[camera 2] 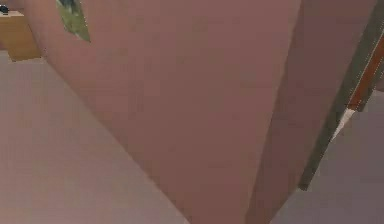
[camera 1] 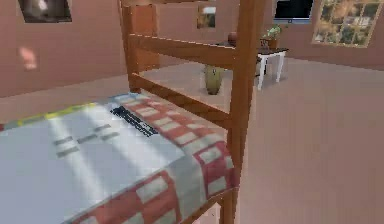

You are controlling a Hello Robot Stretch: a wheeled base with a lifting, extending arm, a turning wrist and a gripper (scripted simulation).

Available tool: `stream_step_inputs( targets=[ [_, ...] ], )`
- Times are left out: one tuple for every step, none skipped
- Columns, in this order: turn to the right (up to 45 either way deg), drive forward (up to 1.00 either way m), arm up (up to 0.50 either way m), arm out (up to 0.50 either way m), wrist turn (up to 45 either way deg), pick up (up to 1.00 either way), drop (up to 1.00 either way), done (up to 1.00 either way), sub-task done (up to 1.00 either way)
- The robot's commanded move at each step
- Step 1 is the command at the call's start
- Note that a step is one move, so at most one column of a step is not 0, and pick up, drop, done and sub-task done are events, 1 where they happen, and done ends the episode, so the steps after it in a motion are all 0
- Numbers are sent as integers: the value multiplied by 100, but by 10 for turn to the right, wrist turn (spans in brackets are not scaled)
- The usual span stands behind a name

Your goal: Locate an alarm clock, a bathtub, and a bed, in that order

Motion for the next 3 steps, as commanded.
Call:
stream_step_inputs(
  targets=[
    [450,0,0,0,0,0,0,0,0],
    [0,100,0,0,0,0,0,0,0],
    [0,100,0,0,0,0,0,0,0]
  ],
)
